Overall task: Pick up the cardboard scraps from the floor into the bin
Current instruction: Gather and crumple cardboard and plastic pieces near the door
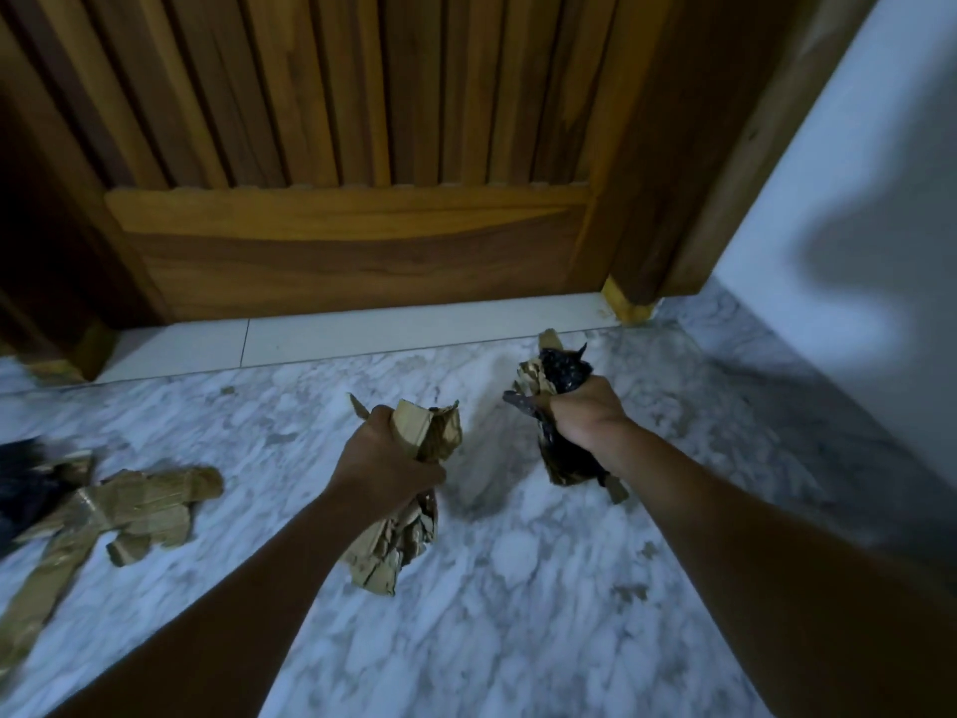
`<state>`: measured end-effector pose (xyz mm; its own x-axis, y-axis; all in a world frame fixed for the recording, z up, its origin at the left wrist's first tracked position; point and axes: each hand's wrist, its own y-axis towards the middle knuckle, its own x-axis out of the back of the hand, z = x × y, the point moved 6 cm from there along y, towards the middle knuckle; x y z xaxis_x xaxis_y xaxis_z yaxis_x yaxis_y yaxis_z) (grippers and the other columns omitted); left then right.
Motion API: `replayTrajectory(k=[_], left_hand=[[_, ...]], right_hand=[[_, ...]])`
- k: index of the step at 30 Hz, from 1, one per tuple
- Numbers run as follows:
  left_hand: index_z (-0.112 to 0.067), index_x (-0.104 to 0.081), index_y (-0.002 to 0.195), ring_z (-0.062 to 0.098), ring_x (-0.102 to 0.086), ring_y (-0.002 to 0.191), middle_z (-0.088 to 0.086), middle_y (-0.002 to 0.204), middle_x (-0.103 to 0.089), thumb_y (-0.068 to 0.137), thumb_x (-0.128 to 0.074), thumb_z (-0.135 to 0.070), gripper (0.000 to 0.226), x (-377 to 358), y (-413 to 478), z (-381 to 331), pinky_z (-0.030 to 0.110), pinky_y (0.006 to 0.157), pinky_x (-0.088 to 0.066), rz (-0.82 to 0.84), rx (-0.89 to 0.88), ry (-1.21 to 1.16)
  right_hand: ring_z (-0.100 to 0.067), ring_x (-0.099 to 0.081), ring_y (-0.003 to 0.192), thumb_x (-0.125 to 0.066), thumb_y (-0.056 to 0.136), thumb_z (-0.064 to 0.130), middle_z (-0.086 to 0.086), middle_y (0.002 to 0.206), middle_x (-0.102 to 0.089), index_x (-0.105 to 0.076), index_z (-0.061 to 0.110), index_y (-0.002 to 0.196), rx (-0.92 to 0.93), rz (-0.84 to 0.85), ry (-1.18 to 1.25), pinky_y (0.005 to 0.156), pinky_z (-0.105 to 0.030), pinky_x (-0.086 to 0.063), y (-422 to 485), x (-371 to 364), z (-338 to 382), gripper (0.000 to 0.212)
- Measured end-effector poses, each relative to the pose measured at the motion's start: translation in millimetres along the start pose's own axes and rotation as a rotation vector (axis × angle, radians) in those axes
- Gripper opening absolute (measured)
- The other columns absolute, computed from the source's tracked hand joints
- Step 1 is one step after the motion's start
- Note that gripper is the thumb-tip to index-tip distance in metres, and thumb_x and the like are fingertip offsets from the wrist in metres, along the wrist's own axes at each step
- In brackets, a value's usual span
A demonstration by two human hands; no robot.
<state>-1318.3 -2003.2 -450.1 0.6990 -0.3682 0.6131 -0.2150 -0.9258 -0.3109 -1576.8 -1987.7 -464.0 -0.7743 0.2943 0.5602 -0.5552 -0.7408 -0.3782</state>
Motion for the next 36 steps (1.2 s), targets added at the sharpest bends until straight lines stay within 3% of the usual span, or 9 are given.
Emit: replayTrajectory(k=[4, 9, 14, 19, 23, 27, 29, 31, 36], left_hand=[[-0.014, -0.045, 0.116, 0.028, -0.060, 0.091, 0.011, 0.106, -0.059, 0.071, -0.081, -0.023, 0.059, 11, -32, -23, 0.037, 0.070, -0.052, 0.018, -0.051, -0.068], [-0.011, -0.047, 0.124, 0.028, -0.058, 0.092, 0.009, 0.109, -0.058, 0.074, -0.082, -0.023, 0.062, 46, -100, -34, 0.038, 0.078, -0.051, 0.001, -0.137, -0.182], [-0.012, -0.047, 0.133, 0.028, -0.059, 0.093, 0.010, 0.114, -0.060, 0.074, -0.082, -0.028, 0.070, 88, -189, -45, 0.033, 0.067, -0.045, -0.048, -0.255, -0.243], [-0.011, -0.049, 0.132, 0.028, -0.058, 0.099, 0.009, 0.120, -0.059, 0.075, -0.082, -0.023, 0.067, 96, -269, -102, 0.032, 0.079, -0.044, -0.027, -0.389, -0.365], [-0.013, -0.051, 0.127, 0.019, -0.060, 0.089, 0.007, 0.108, -0.063, 0.074, -0.082, -0.021, 0.061, 87, -315, -173, 0.029, 0.068, -0.048, 0.032, -0.517, -0.419], [-0.013, -0.055, 0.120, 0.024, -0.066, 0.091, 0.009, 0.104, -0.066, 0.068, -0.084, -0.024, 0.060, 61, -357, -239, 0.033, 0.069, -0.056, 0.095, -0.601, -0.449], [-0.013, -0.056, 0.120, 0.029, -0.067, 0.093, 0.011, 0.105, -0.067, 0.060, -0.084, -0.030, 0.069, 39, -369, -261, 0.045, 0.081, -0.058, 0.142, -0.604, -0.486], [-0.012, -0.054, 0.122, 0.029, -0.067, 0.094, 0.012, 0.107, -0.067, 0.061, -0.083, -0.032, 0.070, 7, -378, -280, 0.045, 0.083, -0.058, 0.183, -0.601, -0.505], [-0.011, -0.057, 0.122, 0.031, -0.067, 0.095, 0.013, 0.111, -0.067, 0.073, -0.082, -0.029, 0.058, -105, -388, -312, 0.041, 0.084, -0.055, 0.291, -0.515, -0.569]], right_hand=[[-0.032, -0.067, 0.082, -0.090, 0.065, 0.038, -0.015, 0.090, -0.072, -0.065, 0.010, 0.086, 0.011, -0.068, 0.059, 0.078, -0.046, -0.060, -42, 10, -3, 0.042], [-0.027, -0.062, 0.084, -0.092, 0.059, 0.047, -0.007, 0.089, -0.069, -0.066, 0.010, 0.097, 0.056, -0.082, 0.214, 0.080, -0.038, -0.054, -115, 19, 17, 0.059], [-0.026, -0.058, 0.080, -0.086, 0.072, 0.041, -0.008, 0.095, -0.065, -0.061, 0.007, 0.105, 0.119, -0.114, 0.225, 0.064, -0.032, -0.044, -216, 31, 38, 0.053], [-0.028, -0.059, 0.095, -0.076, 0.083, 0.038, -0.005, 0.097, -0.060, -0.055, 0.010, 0.114, 0.312, -0.233, 0.132, 0.082, -0.038, -0.049, -313, 121, 76, 0.047], [-0.029, -0.057, 0.088, -0.071, 0.086, 0.035, -0.004, 0.081, -0.052, -0.050, 0.014, 0.100, 0.365, -0.311, 0.132, 0.070, -0.034, -0.043, -355, 198, 87, 0.033], [-0.029, -0.059, 0.090, -0.077, 0.081, 0.031, -0.007, 0.100, -0.061, -0.056, 0.016, 0.109, 0.358, -0.353, 0.195, 0.070, -0.033, -0.046, -379, 261, 56, 0.038], [-0.026, -0.059, 0.092, -0.078, 0.080, 0.034, -0.003, 0.109, -0.061, -0.057, 0.017, 0.122, 0.363, -0.370, 0.207, 0.081, -0.036, -0.053, -384, 288, 36, 0.050], [-0.021, -0.057, 0.093, -0.079, 0.079, 0.039, 0.002, 0.113, -0.058, -0.055, 0.023, 0.129, 0.379, -0.388, 0.206, 0.089, -0.036, -0.052, -385, 317, 9, 0.058], [-0.017, -0.063, 0.081, -0.074, 0.082, 0.035, -0.003, 0.097, -0.069, -0.067, 0.021, 0.094, 0.334, -0.400, 0.185, 0.081, -0.032, -0.055, -368, 380, -83, 0.020]])
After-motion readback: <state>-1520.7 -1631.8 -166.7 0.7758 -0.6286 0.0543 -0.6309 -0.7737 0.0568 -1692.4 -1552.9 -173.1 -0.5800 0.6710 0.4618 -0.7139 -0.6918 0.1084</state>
